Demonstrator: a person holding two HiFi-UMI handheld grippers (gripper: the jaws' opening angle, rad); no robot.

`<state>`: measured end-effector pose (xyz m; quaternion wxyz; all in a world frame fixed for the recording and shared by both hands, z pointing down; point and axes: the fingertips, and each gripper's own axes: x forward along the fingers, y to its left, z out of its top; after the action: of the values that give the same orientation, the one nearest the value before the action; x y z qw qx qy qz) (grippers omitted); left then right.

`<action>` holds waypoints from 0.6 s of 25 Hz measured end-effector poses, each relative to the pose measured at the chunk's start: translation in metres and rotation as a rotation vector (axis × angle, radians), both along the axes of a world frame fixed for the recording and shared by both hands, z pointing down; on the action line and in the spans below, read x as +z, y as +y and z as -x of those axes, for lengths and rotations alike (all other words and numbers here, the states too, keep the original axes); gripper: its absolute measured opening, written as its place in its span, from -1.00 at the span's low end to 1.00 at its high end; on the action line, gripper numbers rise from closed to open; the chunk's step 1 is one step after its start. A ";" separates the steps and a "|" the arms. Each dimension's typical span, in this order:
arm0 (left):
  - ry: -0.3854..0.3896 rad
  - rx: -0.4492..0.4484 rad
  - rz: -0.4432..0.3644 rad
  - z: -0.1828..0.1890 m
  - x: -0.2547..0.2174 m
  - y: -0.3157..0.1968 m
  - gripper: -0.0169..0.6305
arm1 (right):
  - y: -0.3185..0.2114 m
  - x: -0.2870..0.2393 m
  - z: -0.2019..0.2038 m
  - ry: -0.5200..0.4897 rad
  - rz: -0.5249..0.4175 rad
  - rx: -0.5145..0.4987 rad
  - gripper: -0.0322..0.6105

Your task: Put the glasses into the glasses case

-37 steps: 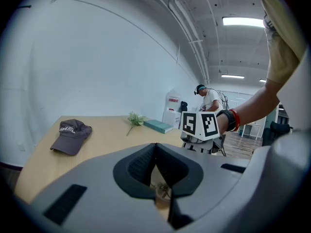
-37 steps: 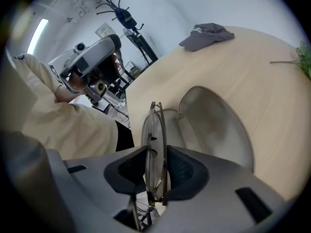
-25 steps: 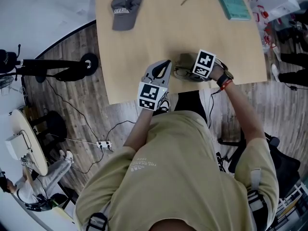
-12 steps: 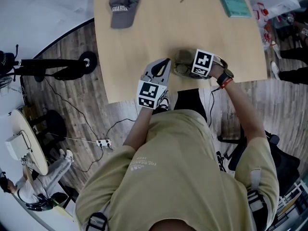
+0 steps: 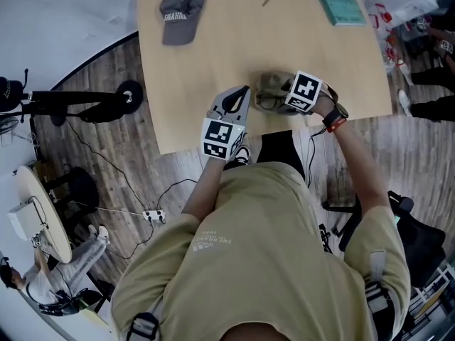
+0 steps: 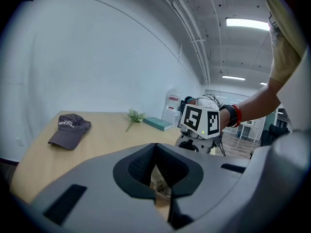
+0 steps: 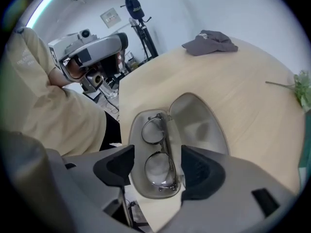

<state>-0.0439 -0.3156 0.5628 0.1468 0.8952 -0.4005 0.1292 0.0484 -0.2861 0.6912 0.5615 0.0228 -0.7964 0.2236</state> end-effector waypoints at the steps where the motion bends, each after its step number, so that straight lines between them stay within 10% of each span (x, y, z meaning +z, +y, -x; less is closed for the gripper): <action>1: 0.000 0.002 -0.003 0.000 -0.001 0.000 -0.88 | 0.000 -0.004 0.000 -0.012 -0.004 0.021 0.09; 15: 0.005 0.014 -0.090 0.011 -0.049 -0.009 -0.88 | -0.040 -0.108 -0.005 -0.315 -0.333 0.478 0.34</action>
<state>-0.0554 -0.3246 0.5140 0.1068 0.9039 -0.3993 0.1098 0.0538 -0.3257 0.5831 0.3516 0.2656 -0.8711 0.2166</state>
